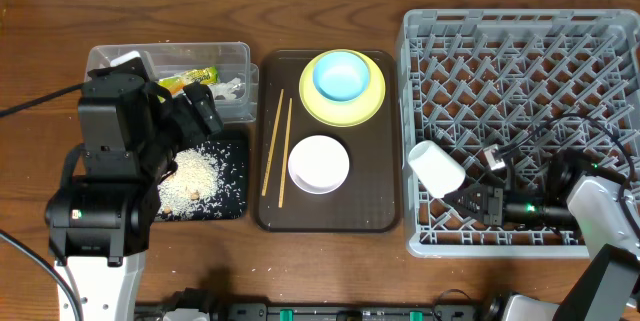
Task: Sort waste into correct bins and load items into the dishwasher rack
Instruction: 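Lower the cup into the rack's lower left area and release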
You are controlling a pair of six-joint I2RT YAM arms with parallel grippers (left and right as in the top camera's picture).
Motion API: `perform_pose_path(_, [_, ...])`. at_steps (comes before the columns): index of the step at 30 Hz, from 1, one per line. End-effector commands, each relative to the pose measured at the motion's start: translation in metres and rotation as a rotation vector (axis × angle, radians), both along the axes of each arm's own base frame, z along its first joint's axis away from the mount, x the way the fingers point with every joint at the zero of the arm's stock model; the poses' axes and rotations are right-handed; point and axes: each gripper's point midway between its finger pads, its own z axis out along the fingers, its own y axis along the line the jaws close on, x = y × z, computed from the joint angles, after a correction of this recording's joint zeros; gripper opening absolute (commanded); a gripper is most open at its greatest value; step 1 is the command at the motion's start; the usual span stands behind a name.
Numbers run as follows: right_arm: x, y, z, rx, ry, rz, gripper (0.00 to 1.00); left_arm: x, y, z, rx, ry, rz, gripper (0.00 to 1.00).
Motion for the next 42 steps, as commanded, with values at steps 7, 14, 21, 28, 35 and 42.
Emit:
perform_pose_path(7, [-0.004,-0.009,-0.012,-0.042,0.146,-0.067,0.06,0.001,0.001,0.005,0.008,-0.01,0.0,0.91])
perform_pose_path(14, [-0.004,-0.023,-0.031,-0.139,0.328,-0.174,0.27,0.001,0.001,0.005,0.008,-0.01,0.0,0.91])
perform_pose_path(21, [0.002,-0.031,-0.029,-0.178,0.355,-0.205,0.38,0.001,0.001,0.005,0.008,-0.01,0.0,0.91])
perform_pose_path(28, [0.01,-0.051,-0.012,-0.297,0.38,-0.235,0.41,0.001,0.001,0.005,0.008,-0.01,0.0,0.91])
perform_pose_path(35, [0.028,-0.069,0.019,-0.396,0.309,-0.321,0.41,0.001,0.001,0.005,0.008,-0.01,0.0,0.91])
perform_pose_path(42, [0.044,-0.053,0.064,-0.44,0.113,-0.28,0.38,0.001,0.002,0.005,0.008,-0.01,0.0,0.91])
